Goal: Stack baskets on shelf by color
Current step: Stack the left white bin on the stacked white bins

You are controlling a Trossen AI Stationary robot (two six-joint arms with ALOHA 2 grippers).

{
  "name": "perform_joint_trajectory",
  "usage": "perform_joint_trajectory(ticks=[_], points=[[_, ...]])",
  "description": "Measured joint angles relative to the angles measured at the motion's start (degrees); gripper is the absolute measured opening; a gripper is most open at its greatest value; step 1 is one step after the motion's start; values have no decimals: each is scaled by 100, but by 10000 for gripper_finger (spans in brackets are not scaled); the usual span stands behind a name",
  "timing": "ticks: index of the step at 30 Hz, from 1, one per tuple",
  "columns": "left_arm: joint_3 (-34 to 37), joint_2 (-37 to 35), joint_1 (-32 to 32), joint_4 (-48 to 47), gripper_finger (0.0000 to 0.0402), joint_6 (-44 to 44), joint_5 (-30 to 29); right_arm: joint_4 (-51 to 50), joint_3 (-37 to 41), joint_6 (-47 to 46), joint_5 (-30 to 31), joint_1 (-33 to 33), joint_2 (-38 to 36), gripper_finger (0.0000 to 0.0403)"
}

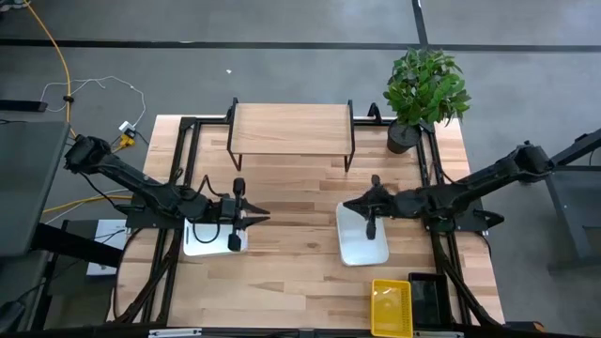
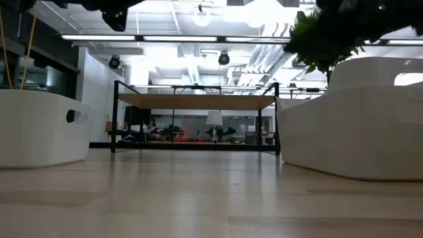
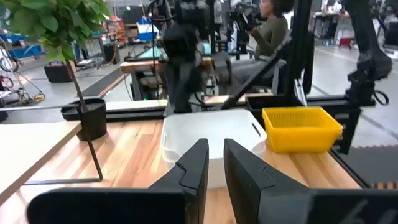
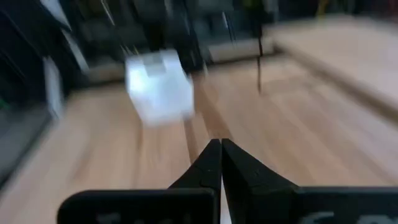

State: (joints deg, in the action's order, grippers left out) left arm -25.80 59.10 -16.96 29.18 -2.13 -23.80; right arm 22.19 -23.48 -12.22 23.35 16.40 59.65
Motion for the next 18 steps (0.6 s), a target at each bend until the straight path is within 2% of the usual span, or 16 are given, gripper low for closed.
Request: perform_joint_trajectory(ticks=[3,6,12,18], points=[[0,-219,-119,-241,42,58,-137,1565,378,513,-589,-231,-5,0],[0,-391,-255,-540,42,199,-367,2372,454,799,-1136,-385,41,0],[0,-473,-581,-1018,42,540,-432,2460,397,1175,-1281,-297,42,0],[0,-407,-966,-981,42,608,-1209,2493,397,1116,-1268,-131,42,0]])
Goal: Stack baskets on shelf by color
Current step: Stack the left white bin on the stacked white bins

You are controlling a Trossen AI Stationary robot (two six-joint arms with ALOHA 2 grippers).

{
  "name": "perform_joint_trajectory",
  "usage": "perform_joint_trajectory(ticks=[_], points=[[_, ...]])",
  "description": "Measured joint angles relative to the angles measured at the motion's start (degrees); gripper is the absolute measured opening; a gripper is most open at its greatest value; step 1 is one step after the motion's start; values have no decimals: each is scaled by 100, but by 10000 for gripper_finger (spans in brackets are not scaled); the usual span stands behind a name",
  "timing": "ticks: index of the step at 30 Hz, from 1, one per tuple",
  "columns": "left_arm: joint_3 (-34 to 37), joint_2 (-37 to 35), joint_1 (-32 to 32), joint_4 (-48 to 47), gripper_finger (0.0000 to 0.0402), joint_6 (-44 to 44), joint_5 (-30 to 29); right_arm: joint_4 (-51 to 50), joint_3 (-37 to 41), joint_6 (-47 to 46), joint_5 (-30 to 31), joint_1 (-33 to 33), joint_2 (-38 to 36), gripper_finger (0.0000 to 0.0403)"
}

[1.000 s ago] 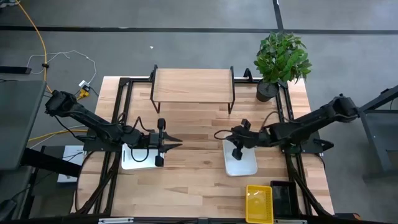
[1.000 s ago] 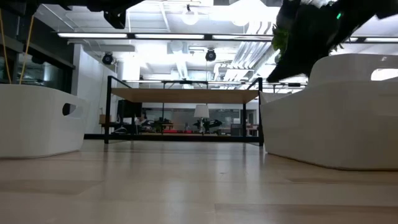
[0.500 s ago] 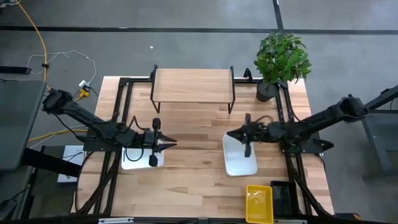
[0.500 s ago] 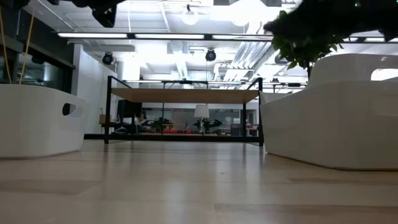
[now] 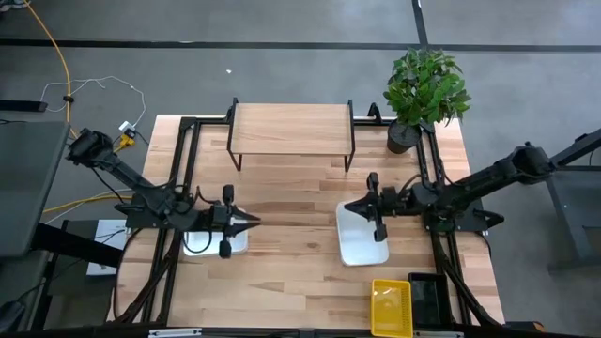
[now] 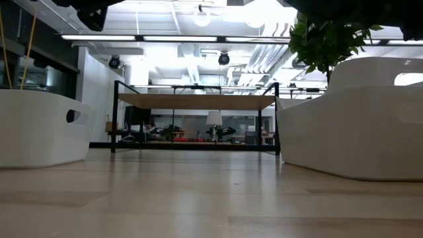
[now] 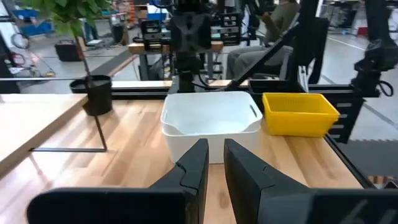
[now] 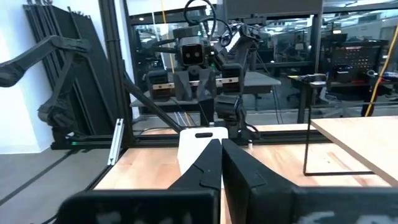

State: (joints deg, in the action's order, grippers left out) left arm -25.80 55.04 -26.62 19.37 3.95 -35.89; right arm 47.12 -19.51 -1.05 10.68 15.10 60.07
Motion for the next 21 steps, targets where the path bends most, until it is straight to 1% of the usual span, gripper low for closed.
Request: perform_joint_trajectory(ticks=[4,11,14,18,21], points=[[0,1,-135,-18,42,127,-196,38,-2,-16,0,72,2,0],[0,228,-97,75,42,247,-88,38,-2,-44,2,72,2,0],[-7,291,-31,217,46,442,132,38,-2,-54,2,72,2,0],[-319,309,-58,-256,75,707,551,38,-2,-104,4,72,2,0],[-752,309,-155,-1138,112,918,550,38,-2,-199,8,72,2,0]])
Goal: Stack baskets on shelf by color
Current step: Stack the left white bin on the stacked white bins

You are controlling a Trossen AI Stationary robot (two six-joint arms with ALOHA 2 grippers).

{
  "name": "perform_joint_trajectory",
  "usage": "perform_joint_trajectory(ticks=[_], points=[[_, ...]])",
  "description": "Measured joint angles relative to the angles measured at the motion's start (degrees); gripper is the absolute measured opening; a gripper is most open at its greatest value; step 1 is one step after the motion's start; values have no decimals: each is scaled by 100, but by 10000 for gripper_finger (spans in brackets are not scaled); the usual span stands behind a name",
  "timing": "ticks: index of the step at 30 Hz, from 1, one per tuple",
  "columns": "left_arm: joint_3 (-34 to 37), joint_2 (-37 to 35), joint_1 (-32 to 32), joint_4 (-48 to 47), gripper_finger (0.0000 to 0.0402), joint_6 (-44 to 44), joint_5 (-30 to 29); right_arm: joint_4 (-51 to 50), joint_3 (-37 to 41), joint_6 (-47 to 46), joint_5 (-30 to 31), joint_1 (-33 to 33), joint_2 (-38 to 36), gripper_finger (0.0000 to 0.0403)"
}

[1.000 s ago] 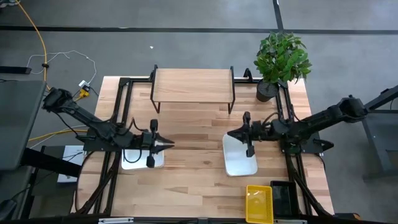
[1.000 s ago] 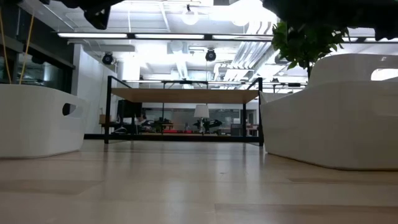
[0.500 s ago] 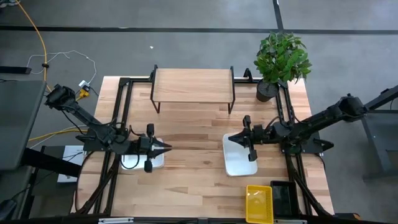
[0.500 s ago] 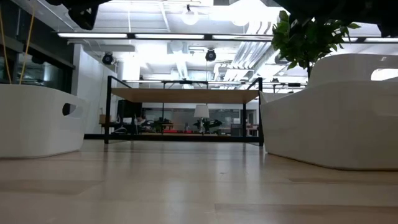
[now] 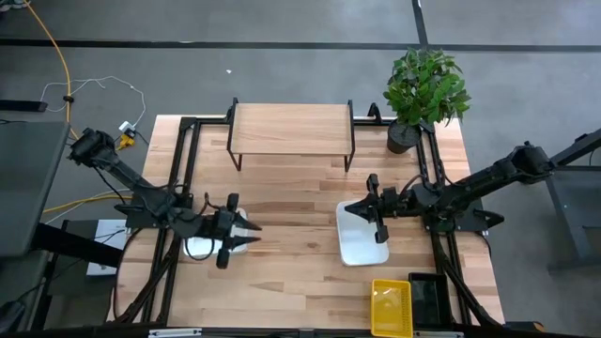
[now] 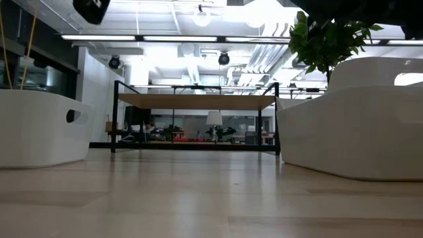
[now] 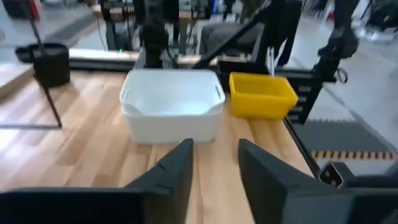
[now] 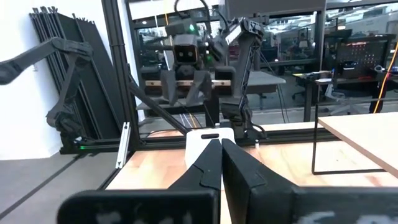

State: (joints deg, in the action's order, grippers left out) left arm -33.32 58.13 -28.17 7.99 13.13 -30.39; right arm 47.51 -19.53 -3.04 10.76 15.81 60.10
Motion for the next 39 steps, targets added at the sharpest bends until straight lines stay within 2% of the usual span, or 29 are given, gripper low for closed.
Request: perform_joint_trajectory(ticks=[3,7,10,14,18,22,26,31,39], points=[[-521,18,-15,-1131,155,562,-48,-1,0,-5,0,0,0,0],[-1139,132,59,-3074,203,1949,144,-5,0,-105,1,0,0,0],[-1432,189,57,-4587,225,3151,859,-26,-2,-147,3,0,0,0],[-1475,224,-55,-5665,232,4294,2126,-65,-2,-147,5,0,2,0],[-1475,227,-372,-6202,227,4996,2946,-92,-2,-147,3,0,2,0],[-1475,227,-751,-6270,221,5421,3271,-94,-2,-147,3,0,2,0],[-1479,310,-1225,-6287,218,5507,2973,-101,-2,-147,3,0,2,0],[-1477,655,-1623,-6367,214,5008,2385,-114,-2,-147,3,0,2,0],[-1479,1438,-1909,-6498,213,4756,2276,-138,-3,-147,3,-2,2,0]])
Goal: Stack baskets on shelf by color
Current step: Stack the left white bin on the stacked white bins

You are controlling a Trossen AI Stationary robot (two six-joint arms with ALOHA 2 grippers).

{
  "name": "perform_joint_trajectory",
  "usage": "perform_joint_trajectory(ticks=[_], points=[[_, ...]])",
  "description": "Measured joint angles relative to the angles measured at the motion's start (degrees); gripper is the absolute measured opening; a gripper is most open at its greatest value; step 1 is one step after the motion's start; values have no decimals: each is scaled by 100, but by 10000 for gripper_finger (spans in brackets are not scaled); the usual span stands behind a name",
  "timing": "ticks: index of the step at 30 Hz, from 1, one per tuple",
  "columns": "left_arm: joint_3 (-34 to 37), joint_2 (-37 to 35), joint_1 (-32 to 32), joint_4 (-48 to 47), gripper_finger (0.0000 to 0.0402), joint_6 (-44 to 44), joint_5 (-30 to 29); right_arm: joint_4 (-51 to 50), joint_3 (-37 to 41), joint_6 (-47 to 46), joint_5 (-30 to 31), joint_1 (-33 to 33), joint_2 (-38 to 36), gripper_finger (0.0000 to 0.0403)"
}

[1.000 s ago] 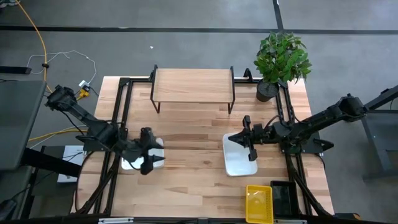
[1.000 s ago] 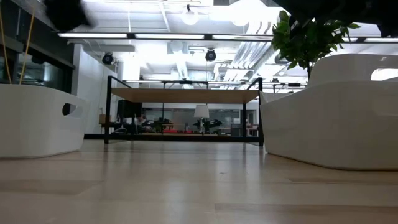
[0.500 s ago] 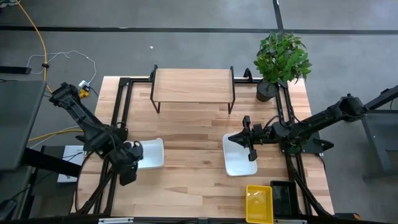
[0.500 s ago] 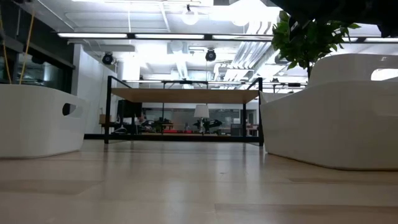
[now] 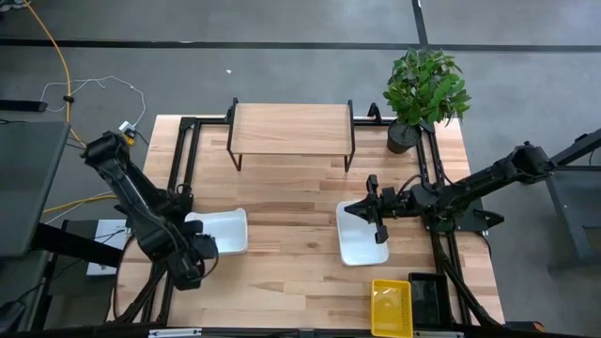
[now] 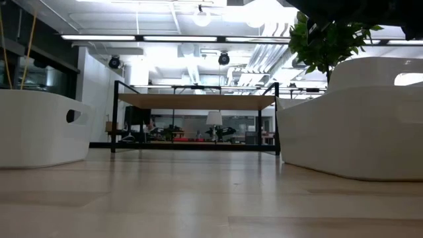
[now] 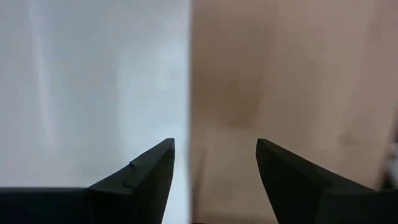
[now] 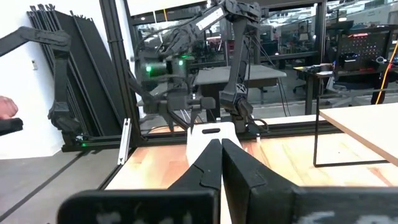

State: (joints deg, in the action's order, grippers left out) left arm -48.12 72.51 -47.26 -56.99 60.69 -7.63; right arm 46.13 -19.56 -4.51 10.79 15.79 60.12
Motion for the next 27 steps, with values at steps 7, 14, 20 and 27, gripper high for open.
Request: perform_joint_trajectory(ticks=[7,14,20,27], points=[[1,600,-7,-506,213,14,-556,-2,0,0,0,0,0,0],[2,839,-4,-499,202,105,-509,-15,0,0,0,0,0,0],[2,841,89,-393,126,362,-324,-37,0,0,0,0,0,0],[-9,841,376,-232,12,28,-377,-9,0,-86,-3,0,0,0]])
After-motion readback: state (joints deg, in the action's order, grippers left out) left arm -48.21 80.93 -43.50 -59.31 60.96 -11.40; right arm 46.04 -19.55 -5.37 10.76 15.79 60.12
